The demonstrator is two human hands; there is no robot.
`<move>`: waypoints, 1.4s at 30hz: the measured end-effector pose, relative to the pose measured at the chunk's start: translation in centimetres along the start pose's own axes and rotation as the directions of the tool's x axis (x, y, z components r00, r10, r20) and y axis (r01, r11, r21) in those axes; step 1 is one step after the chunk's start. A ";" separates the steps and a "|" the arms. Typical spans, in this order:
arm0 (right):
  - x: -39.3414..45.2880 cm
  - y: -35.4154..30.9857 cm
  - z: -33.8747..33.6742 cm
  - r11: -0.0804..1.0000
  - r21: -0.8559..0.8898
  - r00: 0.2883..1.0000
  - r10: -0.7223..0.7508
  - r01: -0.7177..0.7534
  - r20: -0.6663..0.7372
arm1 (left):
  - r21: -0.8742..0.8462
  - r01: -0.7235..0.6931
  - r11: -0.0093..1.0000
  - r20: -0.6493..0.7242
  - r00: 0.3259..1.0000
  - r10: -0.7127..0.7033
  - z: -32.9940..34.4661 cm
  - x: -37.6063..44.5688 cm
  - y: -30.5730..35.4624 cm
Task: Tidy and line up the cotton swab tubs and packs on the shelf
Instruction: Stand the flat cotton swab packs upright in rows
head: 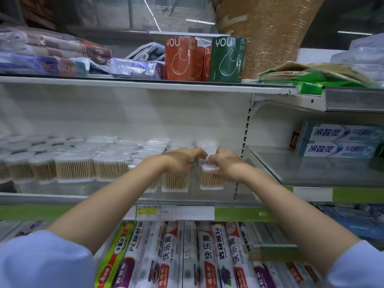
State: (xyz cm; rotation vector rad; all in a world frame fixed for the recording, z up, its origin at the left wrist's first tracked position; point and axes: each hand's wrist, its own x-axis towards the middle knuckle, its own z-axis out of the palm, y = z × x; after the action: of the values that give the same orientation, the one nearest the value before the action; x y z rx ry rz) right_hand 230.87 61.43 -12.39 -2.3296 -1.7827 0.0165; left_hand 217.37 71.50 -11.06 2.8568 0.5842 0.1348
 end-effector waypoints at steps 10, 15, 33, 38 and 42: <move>-2.7 1.6 -3.4 0.755 0.654 0.995 -0.029 -0.040 0.095 | -0.044 -0.073 0.996 -0.006 0.997 0.073 -0.1 0.3 -1.1; -2.0 1.7 -2.4 0.926 0.378 0.999 0.022 -0.009 -0.030 | -0.093 -0.096 0.991 -0.060 0.994 0.090 0.0 0.3 -1.4; -0.7 1.7 -0.7 0.990 0.121 0.986 -0.058 0.077 -0.153 | -0.040 -0.138 0.990 -0.151 0.980 0.131 0.3 0.4 -1.8; 0.3 2.4 1.0 0.994 0.025 0.981 -0.099 0.105 -0.166 | -0.058 -0.119 0.991 -0.186 0.977 0.107 0.2 0.2 -2.8; 0.5 2.5 1.1 0.994 -0.007 0.979 -0.108 0.108 -0.170 | -0.007 -0.118 0.993 -0.210 0.971 0.113 0.1 -0.2 -3.6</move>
State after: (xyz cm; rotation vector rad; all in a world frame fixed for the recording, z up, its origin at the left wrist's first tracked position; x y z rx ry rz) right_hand 233.22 61.43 -13.89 -2.1564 -1.8186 -0.1912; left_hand 215.83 74.61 -11.96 2.8773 0.4506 0.4637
